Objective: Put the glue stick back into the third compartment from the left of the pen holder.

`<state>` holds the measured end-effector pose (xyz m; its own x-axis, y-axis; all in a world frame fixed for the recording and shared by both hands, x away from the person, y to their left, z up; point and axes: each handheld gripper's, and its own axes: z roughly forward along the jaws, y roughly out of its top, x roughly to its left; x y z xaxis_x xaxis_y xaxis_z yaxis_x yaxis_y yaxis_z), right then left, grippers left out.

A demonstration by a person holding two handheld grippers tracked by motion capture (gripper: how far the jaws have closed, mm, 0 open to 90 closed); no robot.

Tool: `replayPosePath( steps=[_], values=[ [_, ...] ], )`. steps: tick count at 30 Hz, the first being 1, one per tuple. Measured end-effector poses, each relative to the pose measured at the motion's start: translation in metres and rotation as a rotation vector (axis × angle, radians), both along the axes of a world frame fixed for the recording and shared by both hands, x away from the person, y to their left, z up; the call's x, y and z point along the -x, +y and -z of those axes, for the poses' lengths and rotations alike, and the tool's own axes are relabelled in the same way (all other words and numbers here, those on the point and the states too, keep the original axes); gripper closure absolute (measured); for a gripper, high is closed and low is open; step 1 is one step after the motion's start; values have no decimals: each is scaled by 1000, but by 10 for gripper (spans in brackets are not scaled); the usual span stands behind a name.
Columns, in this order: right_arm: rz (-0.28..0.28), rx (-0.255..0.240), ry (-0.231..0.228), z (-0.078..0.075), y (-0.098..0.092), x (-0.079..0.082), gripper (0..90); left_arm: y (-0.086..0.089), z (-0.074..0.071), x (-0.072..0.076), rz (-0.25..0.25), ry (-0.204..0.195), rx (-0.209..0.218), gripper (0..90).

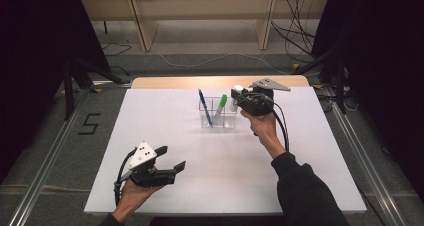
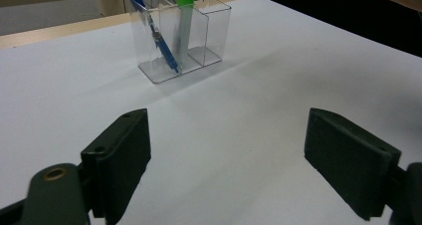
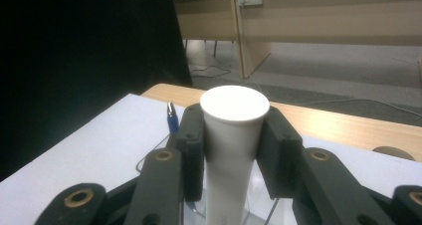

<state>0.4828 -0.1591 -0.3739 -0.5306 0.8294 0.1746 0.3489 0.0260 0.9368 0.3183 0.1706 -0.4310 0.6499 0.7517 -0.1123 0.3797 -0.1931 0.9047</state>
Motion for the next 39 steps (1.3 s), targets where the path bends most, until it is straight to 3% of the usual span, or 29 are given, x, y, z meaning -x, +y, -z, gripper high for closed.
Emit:
replayPosePath(
  steps=[17, 39],
  values=[
    [45, 10, 36, 9, 6, -20, 672, 1, 1, -1, -3, -1, 4, 180],
    [56, 20, 99, 27, 15, -30, 671, 0, 1, -1, -2, -7, 1, 180]
  ],
)
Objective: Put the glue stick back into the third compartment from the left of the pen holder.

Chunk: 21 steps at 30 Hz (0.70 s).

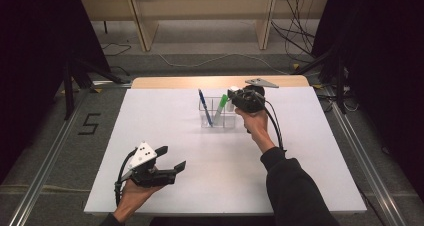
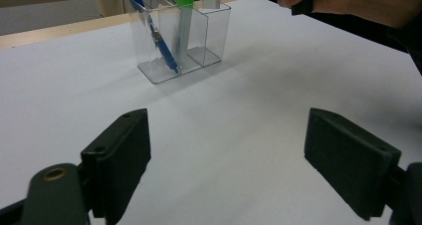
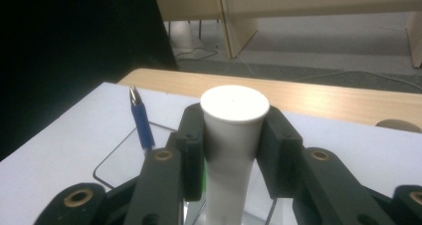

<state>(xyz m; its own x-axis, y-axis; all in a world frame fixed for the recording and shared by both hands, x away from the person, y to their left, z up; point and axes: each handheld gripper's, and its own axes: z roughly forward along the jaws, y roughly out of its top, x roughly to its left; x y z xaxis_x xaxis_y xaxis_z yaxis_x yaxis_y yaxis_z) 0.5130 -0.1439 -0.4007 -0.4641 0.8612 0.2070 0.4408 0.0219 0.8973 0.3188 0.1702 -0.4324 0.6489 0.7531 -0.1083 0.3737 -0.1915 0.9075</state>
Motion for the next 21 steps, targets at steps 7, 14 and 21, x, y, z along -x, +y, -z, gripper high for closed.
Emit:
replayPosePath(
  steps=[7, 14, 21],
  values=[
    [-11, 21, 21, 6, 4, 0, 669, -1, 0, 0, 1, 2, 4, 180],
    [-3, 25, 27, 4, 5, 3, 473, 0, 0, 0, 2, 4, 0, 179],
    [10, 10, -6, -12, 1, 15, 340, 0, 0, 0, 0, 6, 3, 179]
  ],
)
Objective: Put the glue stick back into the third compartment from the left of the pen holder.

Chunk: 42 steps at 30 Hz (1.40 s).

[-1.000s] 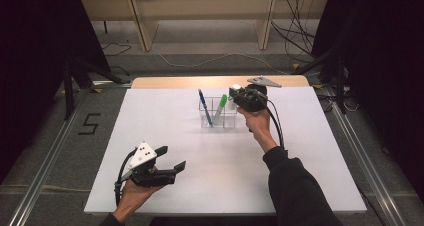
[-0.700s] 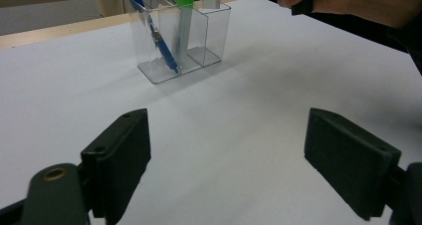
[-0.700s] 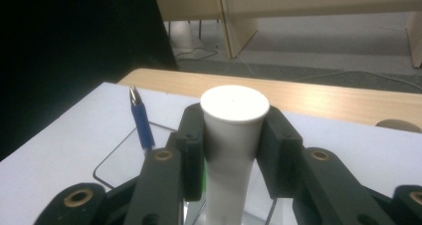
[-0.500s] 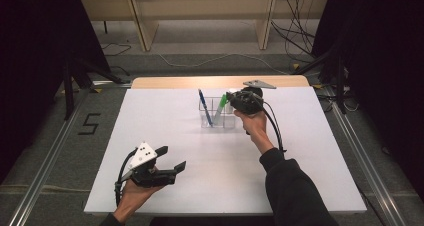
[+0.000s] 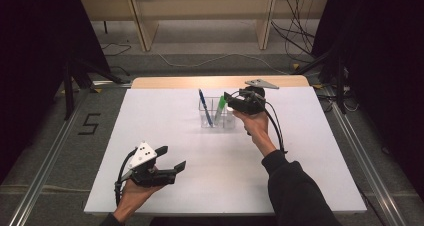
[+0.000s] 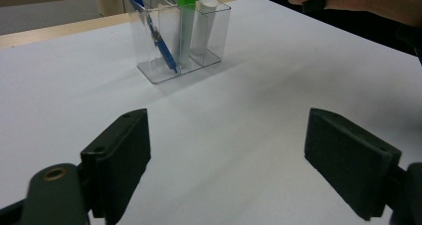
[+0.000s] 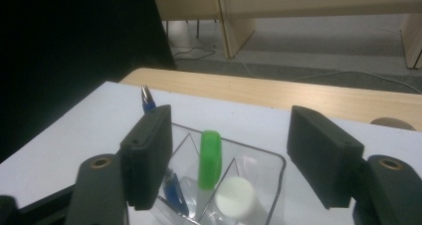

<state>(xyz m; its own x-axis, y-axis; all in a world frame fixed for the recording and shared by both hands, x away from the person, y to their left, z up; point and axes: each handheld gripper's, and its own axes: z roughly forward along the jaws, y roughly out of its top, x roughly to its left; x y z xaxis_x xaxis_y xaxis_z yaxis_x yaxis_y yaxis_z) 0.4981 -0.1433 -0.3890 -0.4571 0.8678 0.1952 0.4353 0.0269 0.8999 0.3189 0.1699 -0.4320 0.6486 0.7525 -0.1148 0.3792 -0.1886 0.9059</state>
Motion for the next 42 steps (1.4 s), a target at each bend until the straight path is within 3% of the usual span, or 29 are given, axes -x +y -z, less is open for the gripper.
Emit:
replayPosePath(
  steps=[9, 17, 37, 42],
  values=[
    [-67, 16, -49, -15, -1, 21, 307, 1, 0, 0, 0, 1, -1, 178],
    [-128, -1, -58, -23, -2, 42, 283, 1, 0, -1, 6, 11, 10, 178],
    [-223, 40, -77, -13, -14, 78, 263, 1, -1, 0, 15, 18, 29, 176],
    [-241, 29, -76, -8, -18, 87, 256, 0, -1, 0, 20, 17, 28, 176]
  ],
)
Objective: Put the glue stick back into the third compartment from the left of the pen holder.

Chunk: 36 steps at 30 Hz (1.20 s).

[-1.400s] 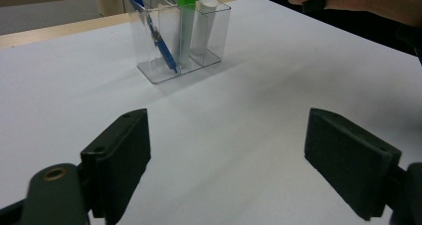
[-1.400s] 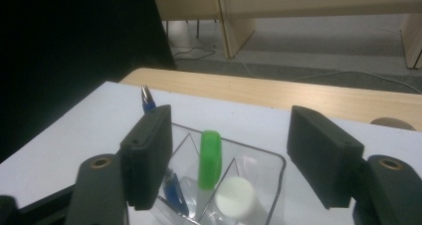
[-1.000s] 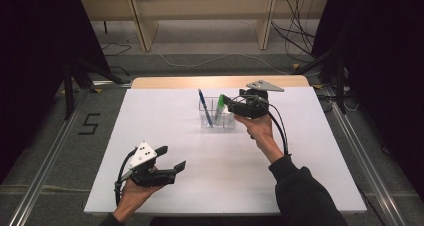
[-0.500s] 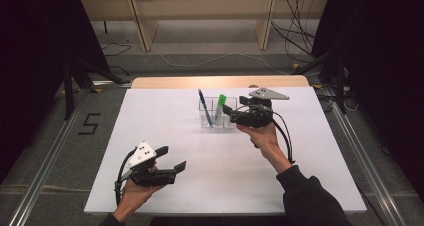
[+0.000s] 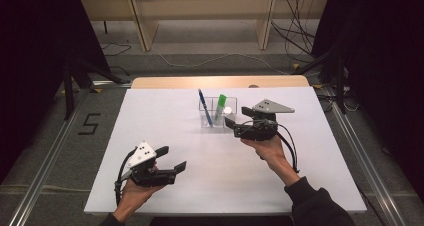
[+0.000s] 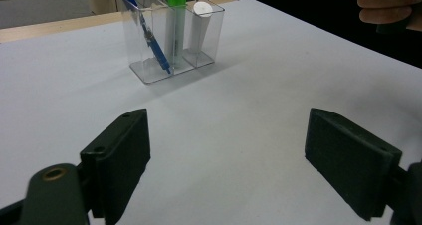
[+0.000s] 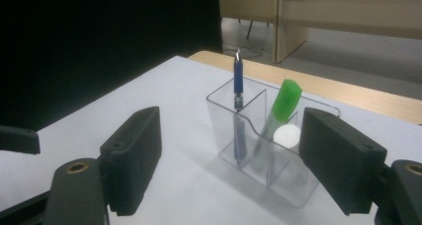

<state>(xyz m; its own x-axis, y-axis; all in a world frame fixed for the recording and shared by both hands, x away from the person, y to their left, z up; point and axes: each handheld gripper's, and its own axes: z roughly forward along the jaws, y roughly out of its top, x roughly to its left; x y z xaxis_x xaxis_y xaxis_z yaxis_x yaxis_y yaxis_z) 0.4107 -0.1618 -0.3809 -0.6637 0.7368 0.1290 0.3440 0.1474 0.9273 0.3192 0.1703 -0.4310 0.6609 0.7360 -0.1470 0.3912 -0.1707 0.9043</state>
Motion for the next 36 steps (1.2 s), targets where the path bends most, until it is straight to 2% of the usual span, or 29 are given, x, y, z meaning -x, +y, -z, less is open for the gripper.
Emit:
replayPosePath(
  steps=[20, 27, 36],
  values=[
    [-43, -17, -13, 21, -20, 32, 245, 0, -1, 0, 18, -3, -3, 176],
    [-58, -14, 2, 28, -26, 41, 234, 0, -1, 0, 22, -5, -3, 177],
    [-60, 0, -4, 35, -39, 53, 224, 0, -2, 1, 29, -8, 0, 177]
  ],
)
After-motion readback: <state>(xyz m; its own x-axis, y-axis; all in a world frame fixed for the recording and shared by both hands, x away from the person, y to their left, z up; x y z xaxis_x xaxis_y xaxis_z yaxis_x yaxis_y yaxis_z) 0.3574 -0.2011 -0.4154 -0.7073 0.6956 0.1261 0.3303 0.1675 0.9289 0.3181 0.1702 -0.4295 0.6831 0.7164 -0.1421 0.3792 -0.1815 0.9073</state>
